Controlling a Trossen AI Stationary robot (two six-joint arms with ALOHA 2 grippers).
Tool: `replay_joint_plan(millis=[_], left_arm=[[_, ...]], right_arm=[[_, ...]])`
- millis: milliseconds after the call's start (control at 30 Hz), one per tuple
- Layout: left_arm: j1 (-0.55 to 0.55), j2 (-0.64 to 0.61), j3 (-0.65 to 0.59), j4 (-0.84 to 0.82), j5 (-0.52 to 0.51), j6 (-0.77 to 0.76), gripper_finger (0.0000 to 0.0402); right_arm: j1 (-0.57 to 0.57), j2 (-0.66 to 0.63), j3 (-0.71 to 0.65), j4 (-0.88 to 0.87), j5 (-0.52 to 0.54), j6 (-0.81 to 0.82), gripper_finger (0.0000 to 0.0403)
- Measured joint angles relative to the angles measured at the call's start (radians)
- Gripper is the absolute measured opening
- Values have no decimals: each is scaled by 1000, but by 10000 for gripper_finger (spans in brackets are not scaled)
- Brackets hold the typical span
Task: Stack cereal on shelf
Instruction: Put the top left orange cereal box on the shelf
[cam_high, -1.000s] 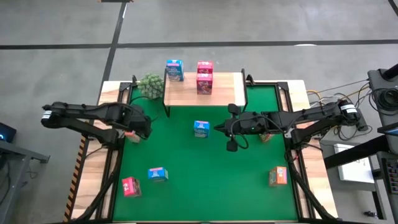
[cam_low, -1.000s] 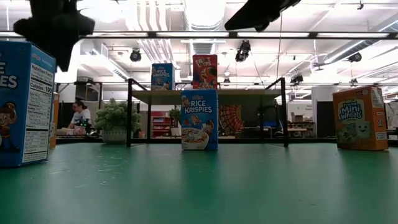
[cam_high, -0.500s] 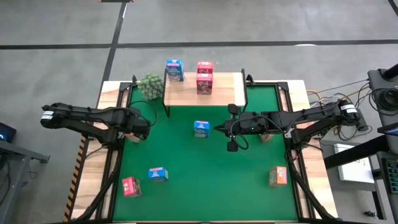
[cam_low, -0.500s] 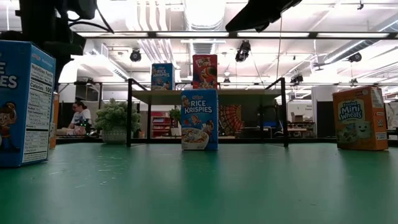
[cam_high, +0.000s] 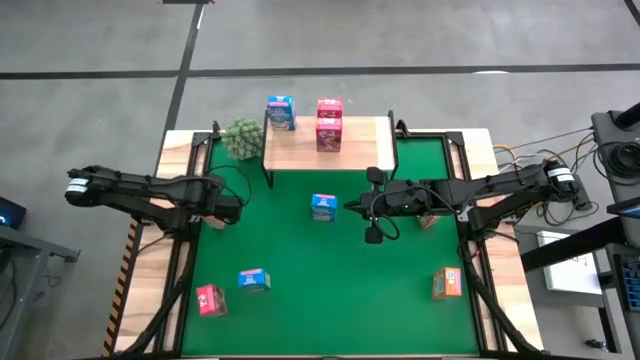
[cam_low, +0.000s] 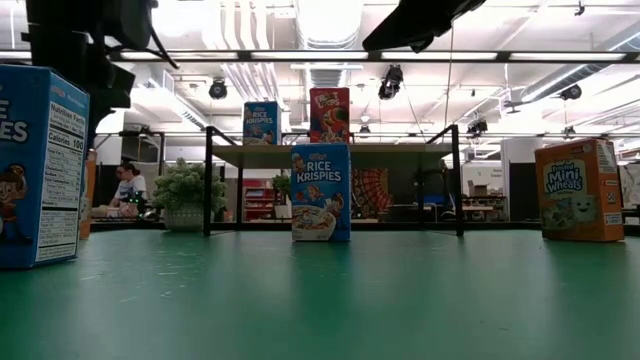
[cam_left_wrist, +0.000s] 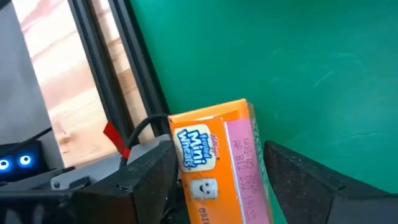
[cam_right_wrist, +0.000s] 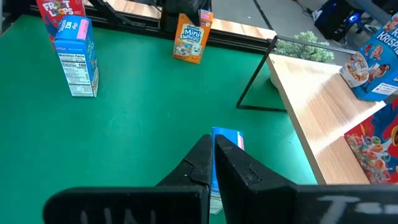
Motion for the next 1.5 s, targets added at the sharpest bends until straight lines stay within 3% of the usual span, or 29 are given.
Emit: replay_joint_plan(millis=[167, 500, 667, 867, 1133, 1333, 1500], left_arm=[[-1, 0, 0, 21, 1, 24, 217], [-1, 0, 0, 32, 3, 44, 145], [-1, 0, 28, 34, 23, 77, 138], [-1, 0, 148, 34, 29, 181, 139], [-51, 3, 320, 183, -48, 428, 139], [-93, 21, 382, 474, -52, 722, 139], [-95, 65, 414, 704, -52, 968, 139]], right_arm=[[0, 0, 0, 0, 0, 22, 9], [0, 0, 0, -9, 0, 53, 9], [0, -1, 0, -29, 0, 53, 9], [0, -2, 0, -82, 0, 78, 9], [3, -23, 0, -120, 0, 114, 9], [29, -106, 0, -206, -1, 164, 9], [82, -186, -37, -173, -1, 167, 9]])
